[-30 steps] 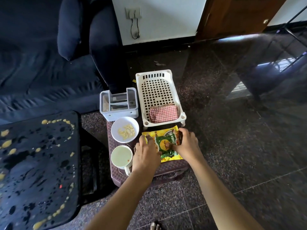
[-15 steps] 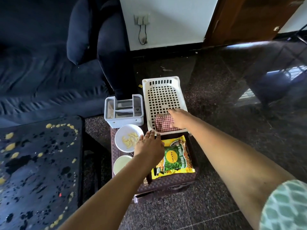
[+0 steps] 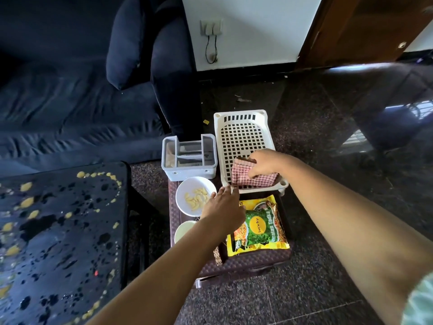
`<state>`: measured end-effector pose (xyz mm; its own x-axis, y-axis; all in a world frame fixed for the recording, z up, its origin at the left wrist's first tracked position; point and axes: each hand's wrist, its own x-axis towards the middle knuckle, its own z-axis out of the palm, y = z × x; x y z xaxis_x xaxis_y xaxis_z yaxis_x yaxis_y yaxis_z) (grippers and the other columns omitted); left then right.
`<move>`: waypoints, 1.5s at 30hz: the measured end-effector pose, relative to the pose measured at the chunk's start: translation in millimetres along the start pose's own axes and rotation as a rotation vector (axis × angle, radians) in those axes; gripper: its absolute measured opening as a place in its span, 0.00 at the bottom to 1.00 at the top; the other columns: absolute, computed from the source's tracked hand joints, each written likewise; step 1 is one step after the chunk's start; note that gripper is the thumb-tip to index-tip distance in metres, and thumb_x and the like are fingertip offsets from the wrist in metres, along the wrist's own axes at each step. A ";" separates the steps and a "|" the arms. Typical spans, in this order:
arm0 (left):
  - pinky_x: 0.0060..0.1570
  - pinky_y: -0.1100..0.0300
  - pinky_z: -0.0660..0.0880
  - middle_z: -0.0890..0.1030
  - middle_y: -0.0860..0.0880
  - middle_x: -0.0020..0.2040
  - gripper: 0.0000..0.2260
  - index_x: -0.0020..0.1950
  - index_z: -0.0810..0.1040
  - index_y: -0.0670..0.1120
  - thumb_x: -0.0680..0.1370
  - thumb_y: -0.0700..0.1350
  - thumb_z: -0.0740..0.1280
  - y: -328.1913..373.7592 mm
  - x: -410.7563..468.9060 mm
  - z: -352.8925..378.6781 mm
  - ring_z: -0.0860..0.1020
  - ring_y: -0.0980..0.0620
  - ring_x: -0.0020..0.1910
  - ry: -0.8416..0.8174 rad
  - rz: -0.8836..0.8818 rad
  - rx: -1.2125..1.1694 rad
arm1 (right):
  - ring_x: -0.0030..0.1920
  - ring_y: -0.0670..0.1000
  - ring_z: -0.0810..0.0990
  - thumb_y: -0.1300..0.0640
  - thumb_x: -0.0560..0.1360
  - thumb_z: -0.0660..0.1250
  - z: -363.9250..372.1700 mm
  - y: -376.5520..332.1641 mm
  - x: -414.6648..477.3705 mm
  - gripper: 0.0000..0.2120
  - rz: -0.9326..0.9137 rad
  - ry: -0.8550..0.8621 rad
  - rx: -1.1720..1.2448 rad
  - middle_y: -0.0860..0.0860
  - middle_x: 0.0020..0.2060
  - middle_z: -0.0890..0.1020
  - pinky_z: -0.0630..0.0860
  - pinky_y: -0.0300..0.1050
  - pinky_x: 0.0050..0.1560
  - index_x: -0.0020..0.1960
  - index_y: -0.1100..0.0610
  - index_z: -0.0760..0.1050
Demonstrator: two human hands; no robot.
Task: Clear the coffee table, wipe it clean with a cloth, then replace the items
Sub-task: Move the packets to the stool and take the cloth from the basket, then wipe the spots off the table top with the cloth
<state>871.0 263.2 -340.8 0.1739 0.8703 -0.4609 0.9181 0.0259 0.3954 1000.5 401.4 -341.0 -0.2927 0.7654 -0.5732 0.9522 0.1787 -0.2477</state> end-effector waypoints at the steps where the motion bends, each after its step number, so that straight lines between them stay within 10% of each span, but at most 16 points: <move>1: 0.73 0.52 0.53 0.54 0.47 0.78 0.26 0.78 0.54 0.46 0.82 0.50 0.56 -0.6 -5.9 -3.6 0.54 0.48 0.77 0.061 0.005 -0.078 | 0.45 0.49 0.76 0.51 0.71 0.71 -0.7 -1.3 -10.6 0.14 0.002 0.045 0.075 0.55 0.55 0.79 0.70 0.39 0.35 0.54 0.54 0.74; 5: 0.62 0.54 0.72 0.73 0.48 0.69 0.22 0.74 0.64 0.49 0.80 0.48 0.62 -14.4 -34.9 -19.4 0.74 0.47 0.64 0.265 0.002 -0.601 | 0.45 0.47 0.78 0.51 0.71 0.71 -2.8 -23.8 -65.2 0.12 -0.024 0.214 0.421 0.45 0.48 0.80 0.73 0.40 0.40 0.53 0.49 0.74; 10: 0.49 0.59 0.78 0.83 0.48 0.52 0.12 0.59 0.78 0.44 0.78 0.46 0.65 -59.1 -87.3 -46.4 0.81 0.53 0.49 0.130 -0.053 -1.645 | 0.46 0.48 0.83 0.46 0.66 0.74 24.5 -117.0 -129.6 0.18 -0.177 0.249 1.007 0.46 0.46 0.84 0.79 0.47 0.48 0.54 0.48 0.75; 13: 0.41 0.58 0.80 0.84 0.43 0.44 0.11 0.51 0.80 0.38 0.74 0.44 0.67 -108.3 -124.7 -56.0 0.82 0.50 0.41 0.147 -0.108 -1.866 | 0.45 0.49 0.84 0.40 0.66 0.71 63.0 -190.7 -137.6 0.19 -0.093 0.209 1.203 0.47 0.45 0.85 0.81 0.49 0.48 0.52 0.47 0.76; 18: 0.32 0.60 0.78 0.83 0.42 0.40 0.07 0.49 0.80 0.37 0.78 0.38 0.63 -220.3 -176.8 -66.3 0.81 0.50 0.34 0.242 -0.312 -1.867 | 0.44 0.53 0.82 0.50 0.74 0.69 125.6 -314.5 -118.9 0.07 0.033 0.317 1.262 0.52 0.41 0.84 0.78 0.47 0.46 0.46 0.54 0.78; 25: 0.40 0.58 0.77 0.83 0.44 0.42 0.08 0.50 0.79 0.40 0.81 0.39 0.60 -329.3 -186.1 -81.1 0.80 0.50 0.39 0.158 -0.382 -1.767 | 0.38 0.53 0.84 0.58 0.76 0.66 154.1 -399.5 -80.2 0.08 0.242 -0.224 1.685 0.57 0.40 0.85 0.80 0.47 0.39 0.52 0.59 0.79; 36: 0.52 0.52 0.79 0.83 0.50 0.48 0.12 0.58 0.77 0.45 0.75 0.38 0.70 -372.2 -74.8 -83.9 0.82 0.50 0.49 0.347 -0.461 -1.512 | 0.40 0.54 0.81 0.49 0.78 0.64 116.3 -413.6 50.6 0.11 0.322 0.243 1.400 0.52 0.39 0.80 0.79 0.49 0.44 0.53 0.56 0.73; 45: 0.57 0.56 0.76 0.81 0.49 0.59 0.21 0.68 0.74 0.47 0.75 0.44 0.69 -375.4 5.5 -64.9 0.81 0.48 0.53 0.348 -0.470 -1.003 | 0.62 0.59 0.74 0.51 0.78 0.63 147.7 -366.1 146.4 0.20 0.289 0.462 0.880 0.59 0.62 0.76 0.70 0.50 0.63 0.66 0.61 0.70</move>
<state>504.1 290.2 -440.3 -0.3598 0.7554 -0.5477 0.1451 0.6251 0.7669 596.1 356.6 -449.6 0.1754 0.9033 -0.3916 0.5262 -0.4222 -0.7381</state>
